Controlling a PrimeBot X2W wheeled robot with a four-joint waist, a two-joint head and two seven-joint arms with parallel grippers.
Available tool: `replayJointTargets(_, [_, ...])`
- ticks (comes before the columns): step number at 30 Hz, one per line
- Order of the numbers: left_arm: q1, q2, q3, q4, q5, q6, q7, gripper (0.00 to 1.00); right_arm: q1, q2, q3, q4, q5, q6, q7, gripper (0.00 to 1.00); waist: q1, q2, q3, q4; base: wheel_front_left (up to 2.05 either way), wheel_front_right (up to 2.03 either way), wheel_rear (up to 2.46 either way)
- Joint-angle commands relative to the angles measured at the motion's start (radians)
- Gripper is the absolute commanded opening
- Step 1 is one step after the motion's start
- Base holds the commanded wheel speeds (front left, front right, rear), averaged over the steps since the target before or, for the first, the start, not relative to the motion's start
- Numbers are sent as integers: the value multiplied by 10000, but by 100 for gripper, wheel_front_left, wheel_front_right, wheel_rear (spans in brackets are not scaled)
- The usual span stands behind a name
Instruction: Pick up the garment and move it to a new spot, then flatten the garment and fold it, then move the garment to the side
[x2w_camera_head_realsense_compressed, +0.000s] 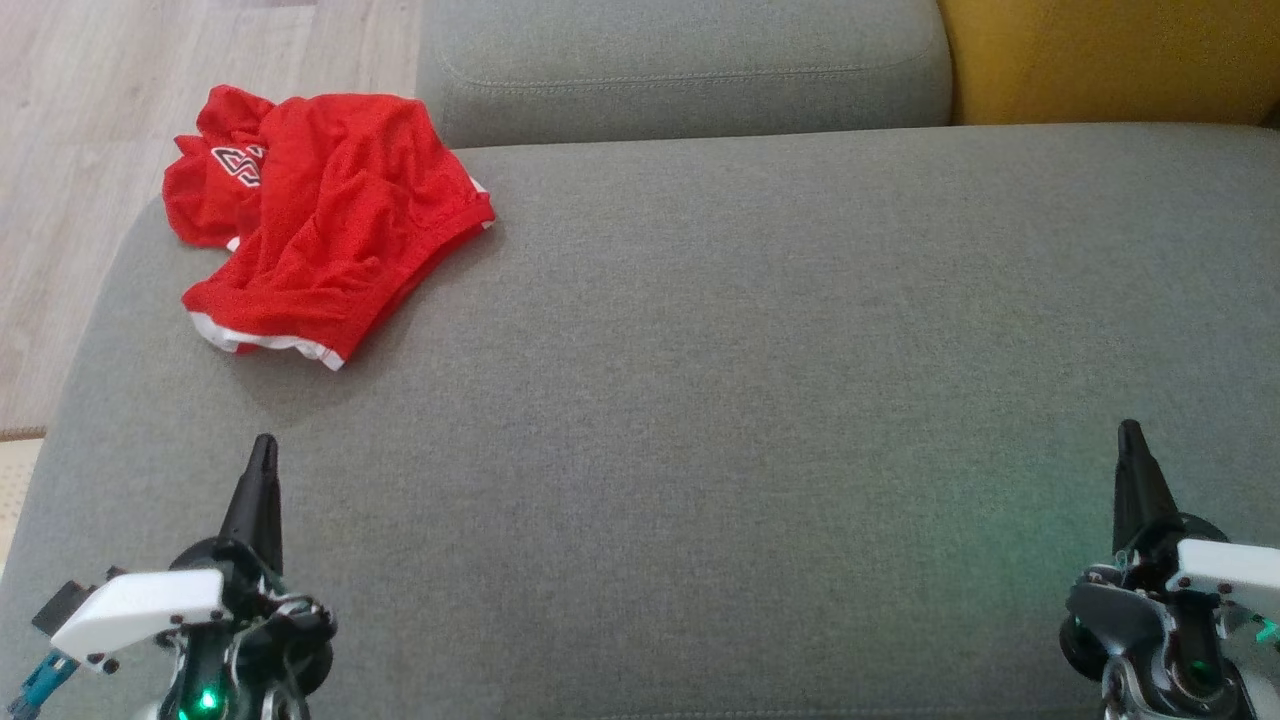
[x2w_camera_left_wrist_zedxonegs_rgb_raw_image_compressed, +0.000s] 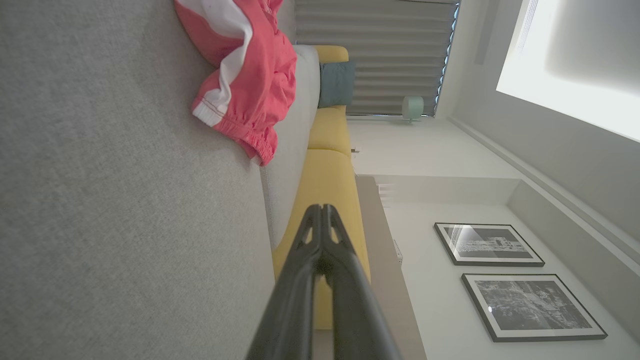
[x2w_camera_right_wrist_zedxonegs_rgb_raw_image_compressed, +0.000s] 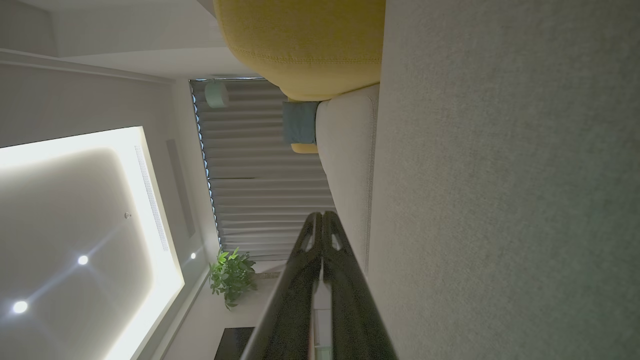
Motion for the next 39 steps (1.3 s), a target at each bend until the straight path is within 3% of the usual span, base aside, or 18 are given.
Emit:
replayJointTargets(1, [-544, 89, 347, -344, 115, -73, 30, 0, -497, -47, 213, -366, -24, -9, 56, 0, 0, 0, 0, 0, 0, 0, 0])
replayJointTargets(34, [-544, 89, 347, -345, 114, -73, 30, 0, -497, -47, 213, -366, -24, -9, 56, 0, 0, 0, 0, 0, 0, 0, 0])
replayJointTargets(35, [0, 0, 0, 0, 0, 0, 0, 100, 0, 0, 0, 0, 0, 0, 0, 100, 0, 0, 0, 0, 0, 0, 0])
replayJointTargets(39, [336, -98, -33, 546, -6, 21, -7, 100, 299, 38, 28, 541, -2, 0, -8, 100, 0, 0, 0, 0, 0, 0, 0])
